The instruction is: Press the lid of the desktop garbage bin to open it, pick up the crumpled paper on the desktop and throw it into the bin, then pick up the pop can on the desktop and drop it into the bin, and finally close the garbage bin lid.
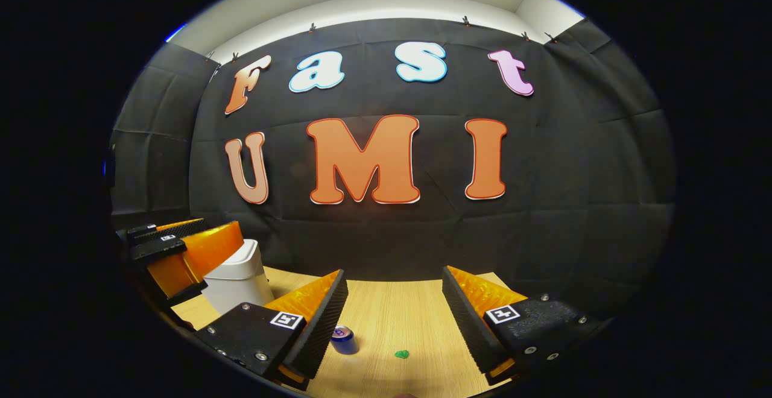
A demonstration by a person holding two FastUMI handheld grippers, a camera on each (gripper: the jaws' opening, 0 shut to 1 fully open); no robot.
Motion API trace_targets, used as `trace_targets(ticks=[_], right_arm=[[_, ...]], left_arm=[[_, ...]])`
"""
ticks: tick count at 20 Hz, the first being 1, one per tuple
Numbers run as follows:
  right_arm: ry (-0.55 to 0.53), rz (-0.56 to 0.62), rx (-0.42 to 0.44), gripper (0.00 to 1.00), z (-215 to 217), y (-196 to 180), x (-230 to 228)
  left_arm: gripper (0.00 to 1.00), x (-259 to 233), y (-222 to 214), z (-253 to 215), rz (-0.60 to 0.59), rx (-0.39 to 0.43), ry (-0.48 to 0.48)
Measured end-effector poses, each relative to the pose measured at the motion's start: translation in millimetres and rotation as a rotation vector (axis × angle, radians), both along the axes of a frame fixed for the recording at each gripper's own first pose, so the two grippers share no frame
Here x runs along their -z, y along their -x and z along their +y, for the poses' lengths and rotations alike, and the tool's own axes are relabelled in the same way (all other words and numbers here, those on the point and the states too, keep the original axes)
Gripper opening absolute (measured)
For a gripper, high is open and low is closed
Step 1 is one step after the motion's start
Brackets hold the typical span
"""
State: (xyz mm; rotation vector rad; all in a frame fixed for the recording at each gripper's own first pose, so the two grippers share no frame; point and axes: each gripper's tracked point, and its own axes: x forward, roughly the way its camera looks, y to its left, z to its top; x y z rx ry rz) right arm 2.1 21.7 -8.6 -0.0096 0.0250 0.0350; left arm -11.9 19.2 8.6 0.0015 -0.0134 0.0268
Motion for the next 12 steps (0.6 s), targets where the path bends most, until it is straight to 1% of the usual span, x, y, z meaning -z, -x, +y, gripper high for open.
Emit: trace_targets(ticks=[1,7,10,12], right_arm=[[0.0,0.004,-0.002,0.94,0,0,2],[0.006,0.013,0.0,0.94,1,-2,2],[0.011,0.014,-0.005,0.94,3,-3,3],[0.018,0.014,-0.008,0.94,5,-4,3]], left_arm=[[0.92,0,-1,0,-0.002,-0.003,-0.003],[0.93,-4,-2,13,-0.007,-0.029,-0.015],[0.92,-18,0,30,-0.043,-0.074,-0.012],[0.93,-24,0,33,-0.055,-0.075,-0.027]])
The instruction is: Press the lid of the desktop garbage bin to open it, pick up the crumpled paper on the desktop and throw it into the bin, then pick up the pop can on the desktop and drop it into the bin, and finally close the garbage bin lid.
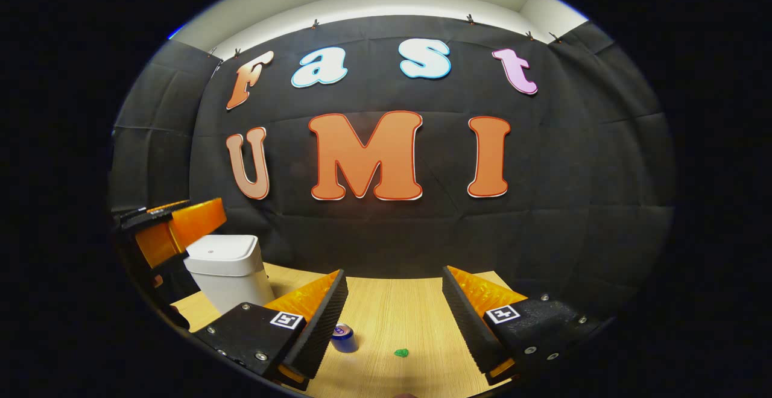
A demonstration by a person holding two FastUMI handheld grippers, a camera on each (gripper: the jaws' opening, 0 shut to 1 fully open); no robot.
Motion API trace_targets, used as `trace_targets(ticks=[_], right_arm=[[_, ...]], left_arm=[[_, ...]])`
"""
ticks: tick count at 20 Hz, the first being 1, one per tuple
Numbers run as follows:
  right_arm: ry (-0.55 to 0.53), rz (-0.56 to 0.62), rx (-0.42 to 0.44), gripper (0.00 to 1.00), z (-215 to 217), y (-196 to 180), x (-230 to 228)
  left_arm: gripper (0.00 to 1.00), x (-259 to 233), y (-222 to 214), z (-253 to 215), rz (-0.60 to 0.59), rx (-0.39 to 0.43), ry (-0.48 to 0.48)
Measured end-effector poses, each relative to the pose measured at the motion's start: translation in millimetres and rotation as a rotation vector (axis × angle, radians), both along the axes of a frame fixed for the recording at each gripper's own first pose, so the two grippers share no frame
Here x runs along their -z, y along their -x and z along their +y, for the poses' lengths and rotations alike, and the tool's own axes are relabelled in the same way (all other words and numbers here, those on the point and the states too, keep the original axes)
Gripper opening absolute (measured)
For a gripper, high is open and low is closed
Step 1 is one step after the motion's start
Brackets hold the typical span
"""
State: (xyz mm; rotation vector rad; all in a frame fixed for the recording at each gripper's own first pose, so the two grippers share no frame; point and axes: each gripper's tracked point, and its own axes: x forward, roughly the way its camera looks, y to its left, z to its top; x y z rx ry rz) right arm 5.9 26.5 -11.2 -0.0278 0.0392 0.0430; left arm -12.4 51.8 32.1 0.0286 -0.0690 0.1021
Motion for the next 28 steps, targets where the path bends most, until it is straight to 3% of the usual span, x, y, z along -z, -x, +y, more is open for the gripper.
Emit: trace_targets(ticks=[8,12,20,22,26,28], right_arm=[[0.006,0.005,-0.005,0.94,1,-3,2],[0.01,0.007,-0.01,0.94,2,-3,2],[0.009,0.022,-0.013,0.94,4,-4,9],[0.009,0.023,-0.011,0.94,4,-4,9],[0.014,0.024,-0.006,0.94,3,-4,11],[0.011,0.03,-0.005,0.94,2,-3,14]], left_arm=[[0.91,-9,-12,39,0.021,-0.033,-0.013],[0.75,-18,-17,74,0.022,-0.095,-0.024],[0.14,8,-36,181,0.155,-0.276,-0.025],[0.0,25,-49,199,0.212,-0.273,-0.009],[0.0,65,-69,216,0.325,-0.226,0.025],[0.0,89,-76,229,0.395,-0.246,0.028]])
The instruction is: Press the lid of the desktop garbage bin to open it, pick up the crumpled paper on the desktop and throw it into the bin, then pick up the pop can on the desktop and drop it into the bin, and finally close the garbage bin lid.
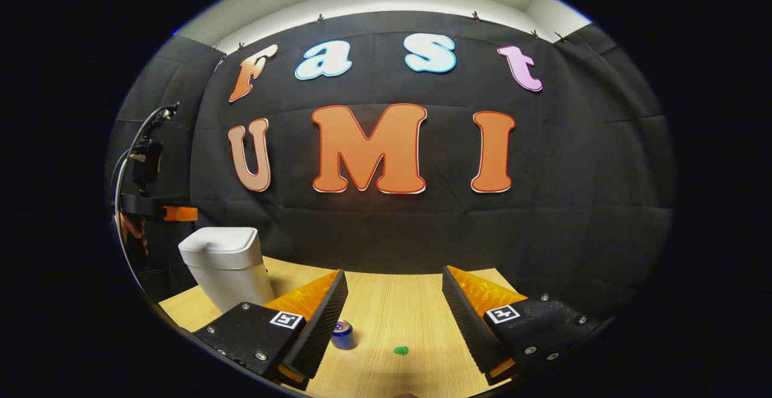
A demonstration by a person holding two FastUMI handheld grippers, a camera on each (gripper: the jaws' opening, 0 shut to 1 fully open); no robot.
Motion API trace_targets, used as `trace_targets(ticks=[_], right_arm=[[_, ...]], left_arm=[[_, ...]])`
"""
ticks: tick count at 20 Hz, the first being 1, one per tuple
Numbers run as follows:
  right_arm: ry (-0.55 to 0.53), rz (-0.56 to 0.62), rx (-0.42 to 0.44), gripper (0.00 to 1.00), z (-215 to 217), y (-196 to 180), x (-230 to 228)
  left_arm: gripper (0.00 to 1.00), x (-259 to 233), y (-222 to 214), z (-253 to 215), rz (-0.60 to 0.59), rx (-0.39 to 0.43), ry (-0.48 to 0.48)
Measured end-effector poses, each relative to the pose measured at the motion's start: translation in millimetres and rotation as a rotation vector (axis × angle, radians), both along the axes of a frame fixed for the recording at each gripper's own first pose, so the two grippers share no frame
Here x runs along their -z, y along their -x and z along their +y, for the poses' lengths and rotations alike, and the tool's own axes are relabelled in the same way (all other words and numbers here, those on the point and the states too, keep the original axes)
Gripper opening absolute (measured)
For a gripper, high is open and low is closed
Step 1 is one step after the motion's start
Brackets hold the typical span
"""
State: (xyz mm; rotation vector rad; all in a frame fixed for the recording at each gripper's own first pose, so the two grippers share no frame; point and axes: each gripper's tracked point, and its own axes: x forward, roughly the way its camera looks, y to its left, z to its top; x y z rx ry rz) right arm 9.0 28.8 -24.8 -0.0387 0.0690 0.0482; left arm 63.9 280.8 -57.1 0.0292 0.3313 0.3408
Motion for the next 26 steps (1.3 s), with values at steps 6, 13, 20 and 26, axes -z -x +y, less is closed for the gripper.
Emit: trace_targets(ticks=[6,13,20,26], right_arm=[[-0.006,0.017,0.026,0.94,-10,3,9],[0.006,0.068,0.02,0.94,-8,3,27],[0.007,0.072,-0.021,0.94,0,5,28],[0.015,0.079,0.0,0.94,-10,7,32]], left_arm=[[0.0,61,-6,6,0.126,-0.008,0.08],[0.0,66,-9,15,0.154,-0.03,0.12],[0.0,51,-16,9,0.143,0.02,0.052],[0.0,-23,-15,2,-0.085,0.009,-0.076]])
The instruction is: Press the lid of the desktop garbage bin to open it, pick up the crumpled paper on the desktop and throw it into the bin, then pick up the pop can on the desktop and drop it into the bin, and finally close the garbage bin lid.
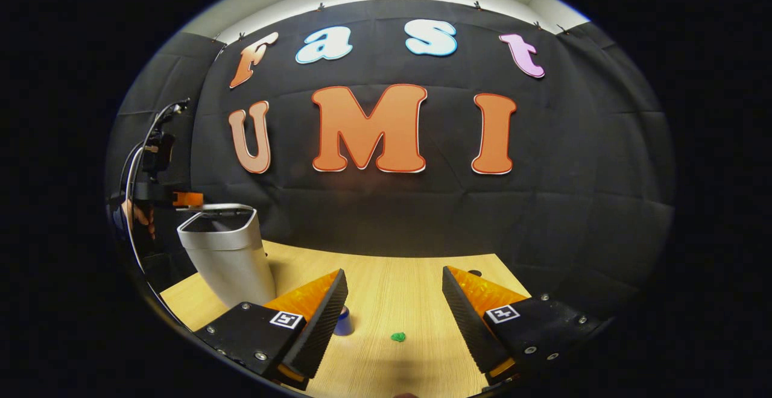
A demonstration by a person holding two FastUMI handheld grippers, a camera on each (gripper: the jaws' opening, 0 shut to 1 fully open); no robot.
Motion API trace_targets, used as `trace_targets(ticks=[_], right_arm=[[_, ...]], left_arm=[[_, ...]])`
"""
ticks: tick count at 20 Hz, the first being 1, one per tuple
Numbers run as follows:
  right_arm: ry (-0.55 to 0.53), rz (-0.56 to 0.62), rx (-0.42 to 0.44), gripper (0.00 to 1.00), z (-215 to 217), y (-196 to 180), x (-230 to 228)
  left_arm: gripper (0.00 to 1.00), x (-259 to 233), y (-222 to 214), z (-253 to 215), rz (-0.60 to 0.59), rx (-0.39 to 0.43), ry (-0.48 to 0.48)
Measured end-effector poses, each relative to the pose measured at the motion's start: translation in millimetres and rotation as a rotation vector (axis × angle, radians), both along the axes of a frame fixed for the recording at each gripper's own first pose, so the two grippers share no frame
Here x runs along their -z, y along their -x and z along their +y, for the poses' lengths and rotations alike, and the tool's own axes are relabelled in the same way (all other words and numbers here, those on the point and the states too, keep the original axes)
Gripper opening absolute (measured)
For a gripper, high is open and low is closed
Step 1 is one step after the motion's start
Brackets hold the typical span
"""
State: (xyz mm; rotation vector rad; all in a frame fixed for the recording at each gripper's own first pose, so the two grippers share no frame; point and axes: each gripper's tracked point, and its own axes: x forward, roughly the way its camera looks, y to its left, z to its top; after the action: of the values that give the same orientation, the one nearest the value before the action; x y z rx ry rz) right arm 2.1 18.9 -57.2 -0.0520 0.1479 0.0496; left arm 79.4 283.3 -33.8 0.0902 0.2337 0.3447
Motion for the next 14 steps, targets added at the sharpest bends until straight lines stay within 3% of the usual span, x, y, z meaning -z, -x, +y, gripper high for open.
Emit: trace_targets(ticks=[5,8,9,11,14], right_arm=[[-0.001,0.033,-0.005,0.94,-1,-2,14],[0.013,0.024,-0.007,0.94,-1,-5,15],[0.015,0.022,-0.009,0.94,0,-7,15],[0.014,0.029,-0.014,0.94,1,-10,20],[0.014,0.052,-0.012,0.94,0,-17,33]], left_arm=[[0.0,-40,21,-47,-0.148,0.055,-0.044],[0.09,-57,37,-71,-0.2,0.078,-0.07],[0.18,-61,40,-80,-0.213,0.088,-0.07],[0.23,-66,47,-95,-0.232,0.105,-0.051],[0.5,-67,58,-121,-0.245,0.14,-0.017]])
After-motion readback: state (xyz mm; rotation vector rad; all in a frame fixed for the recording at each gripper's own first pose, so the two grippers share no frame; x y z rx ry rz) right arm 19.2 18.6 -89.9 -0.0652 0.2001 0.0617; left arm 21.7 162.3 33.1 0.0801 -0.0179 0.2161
